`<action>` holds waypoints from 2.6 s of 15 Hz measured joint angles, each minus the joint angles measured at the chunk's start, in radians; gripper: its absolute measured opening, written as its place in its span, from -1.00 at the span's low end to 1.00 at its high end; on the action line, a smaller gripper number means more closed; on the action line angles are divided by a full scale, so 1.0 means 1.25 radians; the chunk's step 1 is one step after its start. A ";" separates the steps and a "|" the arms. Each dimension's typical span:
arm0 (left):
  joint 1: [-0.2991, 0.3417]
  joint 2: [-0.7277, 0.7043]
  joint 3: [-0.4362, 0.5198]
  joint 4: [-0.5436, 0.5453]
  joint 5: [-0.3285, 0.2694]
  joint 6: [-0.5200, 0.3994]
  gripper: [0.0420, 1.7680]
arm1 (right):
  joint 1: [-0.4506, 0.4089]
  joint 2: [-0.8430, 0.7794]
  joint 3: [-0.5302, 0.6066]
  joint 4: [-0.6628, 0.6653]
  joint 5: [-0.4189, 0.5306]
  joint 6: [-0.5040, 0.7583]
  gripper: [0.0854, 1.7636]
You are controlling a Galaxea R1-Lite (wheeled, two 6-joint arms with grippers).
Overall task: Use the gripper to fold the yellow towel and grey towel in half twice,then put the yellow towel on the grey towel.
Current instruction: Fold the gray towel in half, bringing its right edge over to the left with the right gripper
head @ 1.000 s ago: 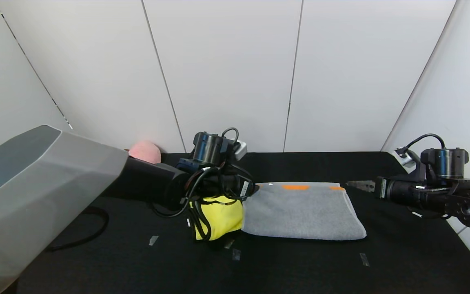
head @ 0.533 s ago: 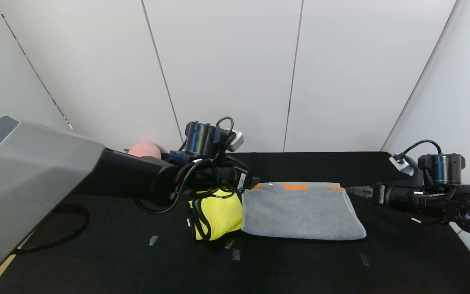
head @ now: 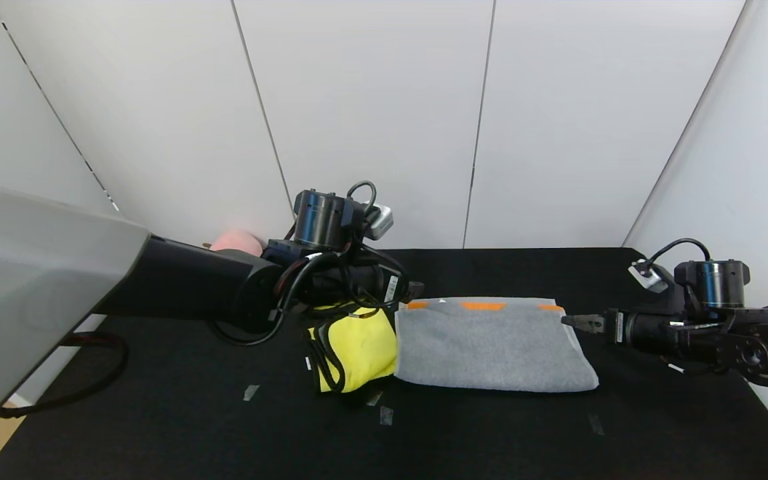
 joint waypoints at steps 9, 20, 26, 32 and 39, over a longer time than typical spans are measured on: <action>0.001 -0.010 0.002 0.000 0.000 0.001 0.92 | 0.021 0.039 0.013 0.007 -0.060 -0.008 0.92; 0.001 -0.020 0.004 0.000 0.000 0.000 0.93 | 0.080 0.055 0.045 -0.003 -0.081 -0.008 0.92; 0.001 -0.023 0.004 0.000 0.000 0.000 0.94 | 0.084 0.057 0.053 0.001 -0.078 -0.009 0.04; 0.001 -0.025 0.006 0.000 0.000 0.000 0.94 | 0.084 0.058 0.053 -0.002 -0.078 -0.010 -0.92; 0.000 -0.027 0.008 0.000 -0.001 0.000 0.94 | 0.072 0.044 0.042 -0.002 -0.078 -0.007 -0.92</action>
